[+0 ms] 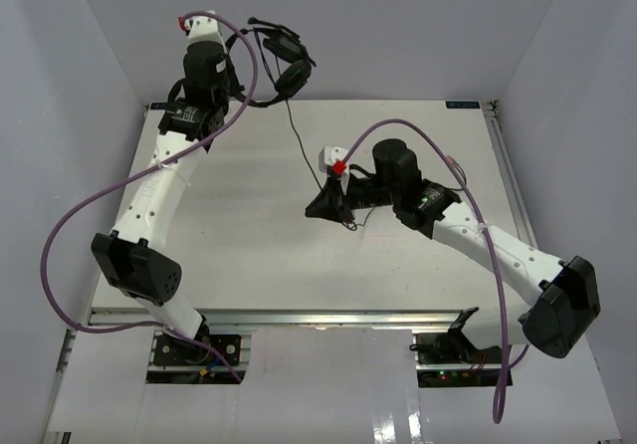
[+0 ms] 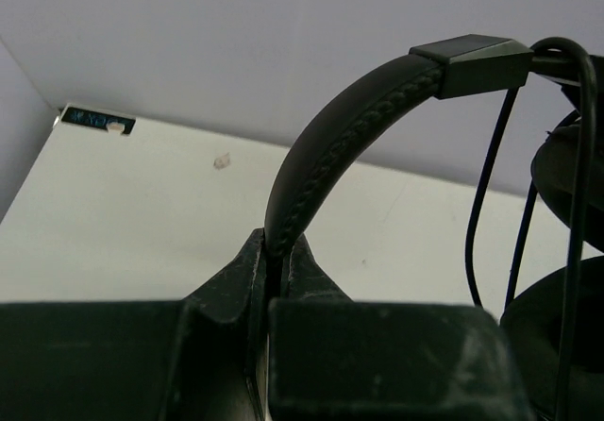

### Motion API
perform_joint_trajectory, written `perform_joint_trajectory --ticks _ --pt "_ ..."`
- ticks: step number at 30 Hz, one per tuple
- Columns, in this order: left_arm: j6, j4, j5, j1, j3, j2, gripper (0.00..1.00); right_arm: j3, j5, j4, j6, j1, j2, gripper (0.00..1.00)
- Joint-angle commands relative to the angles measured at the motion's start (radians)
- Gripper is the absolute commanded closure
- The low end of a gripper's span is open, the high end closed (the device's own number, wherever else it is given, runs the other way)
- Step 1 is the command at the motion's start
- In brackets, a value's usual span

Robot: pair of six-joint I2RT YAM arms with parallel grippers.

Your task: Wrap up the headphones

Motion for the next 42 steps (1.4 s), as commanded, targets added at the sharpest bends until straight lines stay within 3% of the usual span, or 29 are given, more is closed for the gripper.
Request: perform_joint_trajectory --ticks 1,3,8,18,25,33,37,42 --pt "0.036 0.096 0.022 0.006 -0.183 -0.071 1.0 0.238 0.443 -0.443 -0.442 0.086 -0.009 0.84" --pt "0.026 0.108 0.051 0.004 -0.311 -0.081 1.0 0.263 0.641 -0.469 -0.582 0.135 -0.018 0.85" --pt "0.004 0.158 0.103 -0.01 -0.504 -0.107 1.0 0.279 0.93 -0.401 -0.826 0.183 -0.032 0.87" --pt "0.028 0.187 0.201 -0.138 -0.662 -0.126 1.0 0.323 1.162 -0.138 -0.995 0.189 0.031 0.91" --pt "0.053 0.192 0.28 -0.195 -0.784 -0.232 1.0 0.364 1.113 -0.068 -0.902 0.112 0.037 0.92" --pt "0.03 0.192 0.403 -0.233 -0.889 -0.387 1.0 0.367 0.84 -0.082 -0.674 -0.054 0.032 0.92" --pt "0.034 0.159 0.471 -0.262 -0.886 -0.407 1.0 0.403 0.692 -0.13 -0.629 -0.06 0.062 0.92" --pt "0.022 0.153 0.517 -0.293 -0.905 -0.388 1.0 0.47 0.626 -0.152 -0.611 -0.06 0.1 0.92"
